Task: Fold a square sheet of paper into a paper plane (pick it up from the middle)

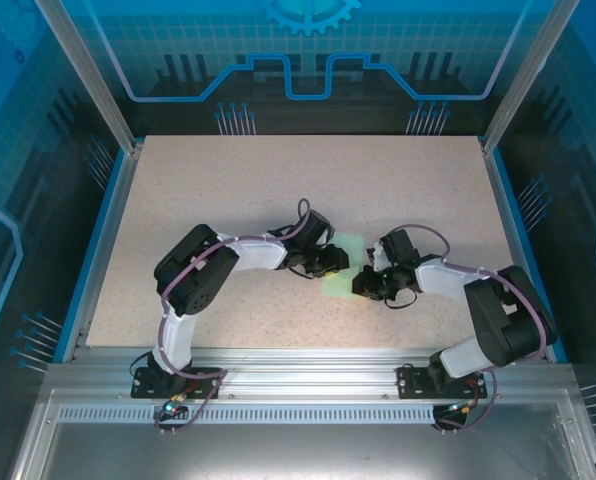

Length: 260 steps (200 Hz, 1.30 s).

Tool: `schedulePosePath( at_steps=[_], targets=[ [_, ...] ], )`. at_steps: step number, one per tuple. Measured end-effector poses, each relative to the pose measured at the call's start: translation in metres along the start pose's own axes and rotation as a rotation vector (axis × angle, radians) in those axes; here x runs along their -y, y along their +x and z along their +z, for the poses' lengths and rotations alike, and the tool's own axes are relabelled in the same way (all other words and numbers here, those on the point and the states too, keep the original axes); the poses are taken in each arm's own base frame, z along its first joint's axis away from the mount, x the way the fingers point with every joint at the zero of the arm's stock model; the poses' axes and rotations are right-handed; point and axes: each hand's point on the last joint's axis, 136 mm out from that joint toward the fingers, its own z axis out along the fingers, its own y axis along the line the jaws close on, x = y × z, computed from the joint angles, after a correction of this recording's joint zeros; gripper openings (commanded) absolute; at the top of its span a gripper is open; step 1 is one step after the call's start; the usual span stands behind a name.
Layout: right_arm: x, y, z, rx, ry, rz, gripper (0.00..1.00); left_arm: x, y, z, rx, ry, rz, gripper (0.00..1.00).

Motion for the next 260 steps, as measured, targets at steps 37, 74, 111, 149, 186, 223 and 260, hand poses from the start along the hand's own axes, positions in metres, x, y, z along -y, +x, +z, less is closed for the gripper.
schedulePosePath(
  at_steps=[37, 74, 111, 149, 186, 223, 260],
  targets=[
    [-0.023, -0.001, 0.002, -0.003, -0.014, -0.062, 0.14, 0.0, 0.0, 0.0, 0.0, -0.001, 0.0, 0.37],
    [-0.021, -0.013, 0.018, -0.004, -0.004, -0.024, 0.12, 0.0, 0.0, 0.0, 0.0, -0.001, -0.001, 0.37],
    [-0.02, -0.015, 0.024, -0.017, 0.0, 0.0, 0.12, -0.001, -0.002, -0.001, 0.006, -0.002, -0.018, 0.37],
    [-0.022, -0.016, 0.025, -0.015, -0.003, 0.006, 0.13, -0.001, -0.003, -0.001, 0.009, -0.005, -0.026, 0.37],
    [-0.022, -0.017, 0.026, -0.014, -0.002, 0.009, 0.13, -0.002, -0.004, -0.001, 0.01, -0.005, -0.028, 0.37],
    [-0.02, -0.018, 0.025, -0.014, -0.019, 0.02, 0.13, -0.002, -0.004, -0.001, 0.01, -0.006, -0.029, 0.36],
    [-0.015, -0.017, 0.024, -0.007, -0.047, 0.027, 0.13, -0.003, -0.004, 0.0, 0.011, -0.013, -0.03, 0.33]
  ],
)
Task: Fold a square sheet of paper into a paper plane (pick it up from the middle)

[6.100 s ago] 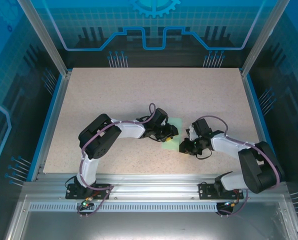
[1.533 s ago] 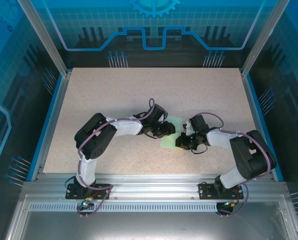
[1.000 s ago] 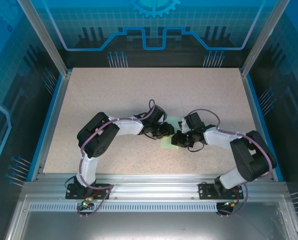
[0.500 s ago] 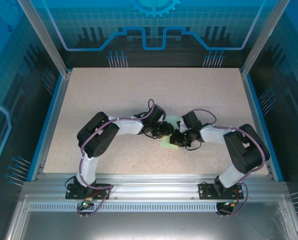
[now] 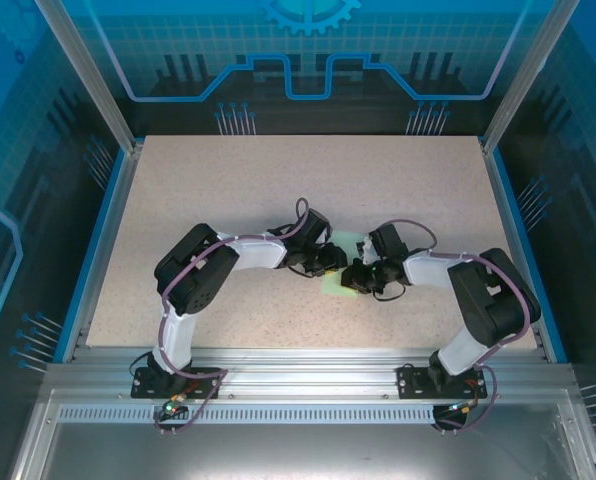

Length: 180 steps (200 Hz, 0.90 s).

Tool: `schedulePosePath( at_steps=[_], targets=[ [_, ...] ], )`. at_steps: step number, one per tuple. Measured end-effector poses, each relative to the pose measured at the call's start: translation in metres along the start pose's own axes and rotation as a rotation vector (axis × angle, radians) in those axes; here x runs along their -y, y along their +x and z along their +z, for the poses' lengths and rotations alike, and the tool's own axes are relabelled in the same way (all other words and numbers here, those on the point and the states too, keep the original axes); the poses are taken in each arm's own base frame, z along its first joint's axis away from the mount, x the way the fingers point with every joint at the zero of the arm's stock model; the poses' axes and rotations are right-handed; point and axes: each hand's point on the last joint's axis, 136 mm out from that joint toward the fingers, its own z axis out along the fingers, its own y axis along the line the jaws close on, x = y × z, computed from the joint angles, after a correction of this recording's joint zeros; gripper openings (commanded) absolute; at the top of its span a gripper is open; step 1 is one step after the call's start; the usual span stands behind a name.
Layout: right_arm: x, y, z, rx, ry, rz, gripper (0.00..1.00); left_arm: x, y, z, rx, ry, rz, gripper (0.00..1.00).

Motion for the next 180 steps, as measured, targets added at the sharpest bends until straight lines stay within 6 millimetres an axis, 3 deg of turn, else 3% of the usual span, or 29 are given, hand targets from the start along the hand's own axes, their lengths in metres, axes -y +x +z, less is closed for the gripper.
schedulePosePath(
  at_steps=[110, 131, 180],
  targets=[
    [0.028, 0.037, -0.032, 0.02, 0.012, 0.068, 0.16, 0.0, 0.0, 0.001, -0.004, -0.004, -0.005, 0.32],
    [0.019, 0.032, -0.038, 0.038, -0.003, 0.055, 0.16, 0.0, 0.0, 0.001, -0.005, -0.005, -0.006, 0.32],
    [-0.027, -0.012, -0.044, 0.133, -0.08, 0.003, 0.15, 0.0, 0.0, 0.001, -0.005, -0.003, -0.025, 0.32]
  ],
)
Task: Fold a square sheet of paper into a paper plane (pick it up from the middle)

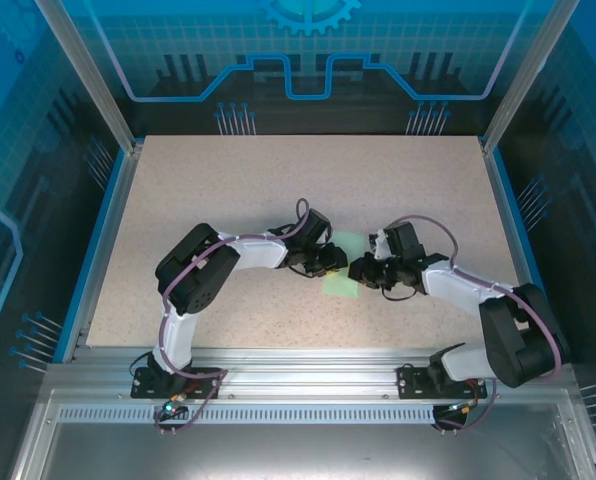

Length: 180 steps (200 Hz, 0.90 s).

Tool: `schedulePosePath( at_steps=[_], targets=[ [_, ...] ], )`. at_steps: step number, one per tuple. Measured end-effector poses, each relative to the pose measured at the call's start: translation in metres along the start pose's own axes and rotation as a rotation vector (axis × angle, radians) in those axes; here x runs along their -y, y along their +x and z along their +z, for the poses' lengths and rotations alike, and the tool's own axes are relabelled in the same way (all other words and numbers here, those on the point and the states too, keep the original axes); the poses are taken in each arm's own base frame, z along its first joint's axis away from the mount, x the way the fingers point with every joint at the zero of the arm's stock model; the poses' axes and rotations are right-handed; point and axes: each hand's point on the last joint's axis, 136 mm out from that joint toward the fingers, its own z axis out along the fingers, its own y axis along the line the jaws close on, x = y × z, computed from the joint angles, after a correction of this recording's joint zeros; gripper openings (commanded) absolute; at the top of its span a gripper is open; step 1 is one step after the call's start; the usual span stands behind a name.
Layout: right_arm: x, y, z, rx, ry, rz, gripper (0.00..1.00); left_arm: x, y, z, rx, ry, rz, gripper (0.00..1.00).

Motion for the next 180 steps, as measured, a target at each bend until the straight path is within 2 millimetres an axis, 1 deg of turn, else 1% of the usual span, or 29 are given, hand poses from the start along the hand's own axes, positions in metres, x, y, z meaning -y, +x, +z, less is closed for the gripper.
schedulePosePath(
  at_steps=[12, 34, 98, 110, 128, 180],
  targets=[
    [0.001, -0.004, 0.008, 0.005, -0.002, 0.017, 0.15, 0.0, 0.0, 0.0, -0.002, 0.002, -0.006, 0.32],
    [0.008, -0.003, 0.021, -0.009, 0.013, 0.063, 0.14, -0.002, -0.002, 0.0, 0.0, 0.0, -0.018, 0.32],
    [0.012, -0.013, 0.036, 0.02, 0.009, 0.098, 0.14, -0.007, -0.012, -0.004, 0.022, -0.006, -0.068, 0.32],
    [0.017, -0.012, 0.039, 0.022, 0.023, 0.101, 0.14, -0.006, -0.013, -0.004, 0.025, -0.003, -0.073, 0.32],
    [0.027, -0.003, 0.046, 0.001, 0.05, 0.109, 0.14, -0.003, -0.012, -0.003, 0.025, 0.006, -0.064, 0.32],
    [0.028, 0.001, 0.042, 0.006, 0.044, 0.08, 0.16, -0.001, -0.009, -0.001, 0.019, 0.009, -0.058, 0.32]
  ],
)
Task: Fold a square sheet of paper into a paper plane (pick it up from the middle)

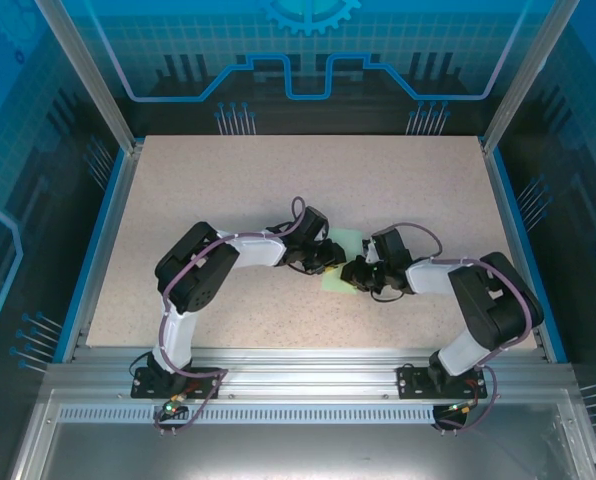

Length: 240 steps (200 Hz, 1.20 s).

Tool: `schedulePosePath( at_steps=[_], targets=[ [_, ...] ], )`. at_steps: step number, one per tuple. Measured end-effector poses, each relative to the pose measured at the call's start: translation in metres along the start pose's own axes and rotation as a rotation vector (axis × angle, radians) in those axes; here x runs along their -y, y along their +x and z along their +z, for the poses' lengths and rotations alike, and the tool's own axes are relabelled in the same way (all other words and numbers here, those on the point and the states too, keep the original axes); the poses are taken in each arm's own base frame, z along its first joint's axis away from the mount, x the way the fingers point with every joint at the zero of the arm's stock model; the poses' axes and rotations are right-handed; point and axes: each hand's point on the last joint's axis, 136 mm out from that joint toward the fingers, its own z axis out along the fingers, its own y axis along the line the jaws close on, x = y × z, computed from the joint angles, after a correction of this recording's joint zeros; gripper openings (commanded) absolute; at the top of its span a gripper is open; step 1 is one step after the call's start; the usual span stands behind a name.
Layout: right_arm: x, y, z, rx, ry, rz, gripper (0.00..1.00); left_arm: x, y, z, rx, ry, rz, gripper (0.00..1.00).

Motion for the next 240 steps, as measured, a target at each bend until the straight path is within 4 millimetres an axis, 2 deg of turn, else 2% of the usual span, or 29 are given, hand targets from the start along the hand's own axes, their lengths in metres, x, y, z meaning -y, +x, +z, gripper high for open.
schedulePosePath(
  at_steps=[41, 92, 110, 118, 145, 176, 201, 240],
  targets=[
    [0.014, 0.011, -0.014, -0.003, 0.028, 0.001, 0.18, 0.001, 0.004, 0.001, -0.009, 0.0, 0.006, 0.32],
    [0.042, 0.021, -0.042, 0.016, 0.07, 0.049, 0.22, 0.001, 0.004, 0.002, -0.009, -0.001, 0.006, 0.32],
    [0.048, 0.024, -0.051, 0.018, 0.089, 0.058, 0.25, 0.002, 0.005, 0.002, -0.014, 0.003, 0.006, 0.32],
    [0.049, 0.025, -0.054, 0.019, 0.095, 0.055, 0.3, 0.002, 0.005, 0.002, -0.016, 0.004, 0.006, 0.32],
    [0.045, 0.025, -0.061, 0.015, 0.101, 0.025, 0.37, 0.002, 0.006, 0.002, -0.019, 0.006, 0.007, 0.33],
    [0.027, 0.006, -0.064, 0.033, 0.084, -0.022, 0.4, 0.003, 0.006, 0.002, -0.021, 0.008, 0.01, 0.33],
    [0.02, -0.005, -0.059, 0.025, 0.078, -0.038, 0.42, 0.003, 0.006, 0.001, -0.021, 0.01, 0.022, 0.36],
    [0.021, -0.007, -0.045, -0.026, 0.068, -0.036, 0.43, 0.004, 0.008, -0.002, -0.025, 0.004, 0.03, 0.38]
  ],
)
